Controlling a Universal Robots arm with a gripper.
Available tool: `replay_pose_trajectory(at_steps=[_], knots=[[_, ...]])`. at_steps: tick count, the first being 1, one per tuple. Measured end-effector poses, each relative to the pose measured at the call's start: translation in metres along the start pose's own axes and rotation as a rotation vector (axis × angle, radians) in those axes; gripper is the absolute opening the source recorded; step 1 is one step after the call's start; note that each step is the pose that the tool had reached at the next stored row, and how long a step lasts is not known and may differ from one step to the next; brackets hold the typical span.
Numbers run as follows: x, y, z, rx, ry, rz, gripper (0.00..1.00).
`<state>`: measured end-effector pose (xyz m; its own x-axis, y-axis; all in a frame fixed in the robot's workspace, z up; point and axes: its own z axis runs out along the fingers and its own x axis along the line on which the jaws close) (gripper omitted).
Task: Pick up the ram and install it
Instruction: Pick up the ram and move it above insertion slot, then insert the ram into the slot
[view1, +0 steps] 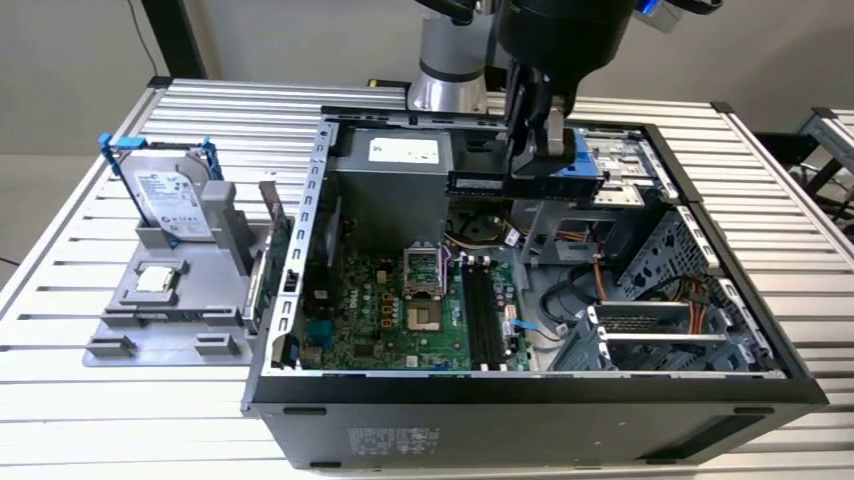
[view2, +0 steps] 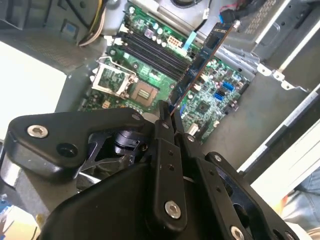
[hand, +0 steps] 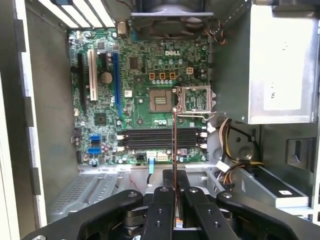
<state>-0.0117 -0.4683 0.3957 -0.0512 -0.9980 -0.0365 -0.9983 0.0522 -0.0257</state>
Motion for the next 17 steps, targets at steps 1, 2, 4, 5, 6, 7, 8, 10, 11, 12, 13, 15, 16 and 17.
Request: replay_pose_trajectory(at_steps=[1, 2, 4, 5, 6, 7, 8, 10, 11, 12, 13, 15, 16, 17], knots=[[-0.0010, -0.0006, 0.0002, 0.0001, -0.0003, 0.000, 0.00], [-0.0010, -0.0006, 0.0002, 0.0001, -0.0006, 0.000, 0.00], [-0.0011, -0.0007, 0.0002, 0.0000, -0.0005, 0.000, 0.00], [-0.0011, -0.0008, 0.0002, 0.0000, -0.0006, 0.000, 0.00], [-0.0011, -0.0009, 0.0002, 0.0000, -0.0005, 0.000, 0.00], [-0.0011, -0.0009, 0.0002, 0.0000, -0.0005, 0.000, 0.00], [-0.0011, -0.0009, 0.0002, 0.0000, -0.0005, 0.000, 0.00], [-0.0011, -0.0010, 0.0002, 0.0000, -0.0005, 0.000, 0.00], [-0.0011, -0.0010, 0.0002, 0.0000, -0.0005, 0.000, 0.00], [-0.0011, -0.0010, 0.0002, 0.0001, -0.0005, 0.000, 0.00], [-0.0011, -0.0010, 0.0002, 0.0000, -0.0005, 0.000, 0.00], [-0.0011, -0.0010, 0.0002, 0.0000, -0.0005, 0.000, 0.00], [-0.0011, -0.0010, 0.0003, 0.0000, -0.0006, 0.000, 0.00], [-0.0011, -0.0010, 0.0002, 0.0000, -0.0005, 0.001, 0.00]])
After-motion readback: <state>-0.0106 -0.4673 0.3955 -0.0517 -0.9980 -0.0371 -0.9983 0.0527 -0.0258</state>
